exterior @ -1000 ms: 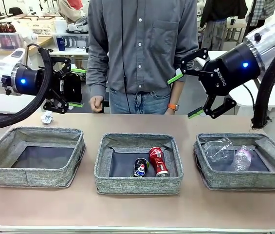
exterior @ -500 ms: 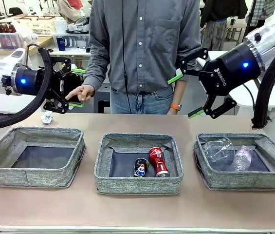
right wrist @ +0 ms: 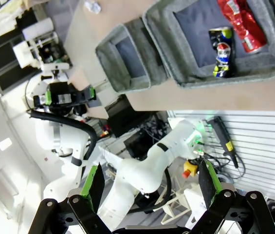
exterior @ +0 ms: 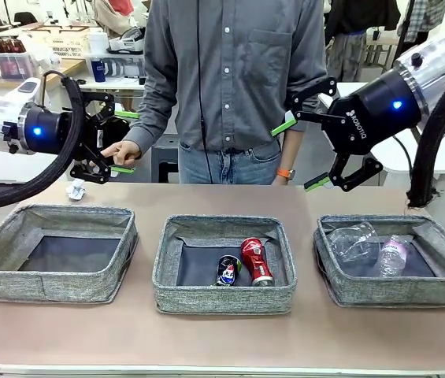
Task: Sort the waste into the appropriate baskets.
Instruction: Pick up the waste item pointed out by the person.
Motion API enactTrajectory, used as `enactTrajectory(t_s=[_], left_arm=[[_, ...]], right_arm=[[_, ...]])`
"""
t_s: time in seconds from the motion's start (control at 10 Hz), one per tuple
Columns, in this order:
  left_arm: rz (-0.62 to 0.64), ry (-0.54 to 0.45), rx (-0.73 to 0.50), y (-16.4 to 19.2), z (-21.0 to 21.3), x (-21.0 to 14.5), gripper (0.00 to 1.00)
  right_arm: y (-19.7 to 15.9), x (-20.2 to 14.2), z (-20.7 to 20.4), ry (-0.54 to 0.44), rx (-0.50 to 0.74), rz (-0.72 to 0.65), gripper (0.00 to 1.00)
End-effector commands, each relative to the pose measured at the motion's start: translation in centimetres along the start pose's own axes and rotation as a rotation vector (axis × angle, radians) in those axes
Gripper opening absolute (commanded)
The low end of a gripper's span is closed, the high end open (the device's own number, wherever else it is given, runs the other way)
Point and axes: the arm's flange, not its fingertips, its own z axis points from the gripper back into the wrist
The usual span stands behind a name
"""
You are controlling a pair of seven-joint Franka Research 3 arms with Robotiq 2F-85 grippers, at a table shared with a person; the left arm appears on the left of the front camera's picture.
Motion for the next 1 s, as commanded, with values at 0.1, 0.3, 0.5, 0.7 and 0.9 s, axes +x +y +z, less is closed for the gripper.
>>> enactTrajectory(t_s=[0.1, 0.3, 0.5, 0.7, 0.9], left_arm=[[0.009, 0.011, 0.008, -0.2, 0.2, -0.3, 1.00], [0.009, 0.011, 0.008, -0.2, 0.2, -0.3, 1.00], [0.000, 0.000, 0.000, 0.0, 0.0, 0.0, 1.00], [-0.162, -0.239, 0.309, 0.6, 1.7, 3.0, 1.00], [-0.264, -0.611, 0.744, 2.0, 3.6, 6.5, 1.00]], right_arm=[[0.3, 0.1, 0.2, 0.005, 0.002, 0.030, 1.00], [0.3, 0.1, 0.2, 0.005, 0.002, 0.030, 1.00], [0.3, 0.1, 0.2, 0.005, 0.002, 0.030, 1.00], [0.3, 0.1, 0.2, 0.005, 0.002, 0.030, 1.00], [0.3, 0.1, 0.2, 0.005, 0.002, 0.030, 1.00]])
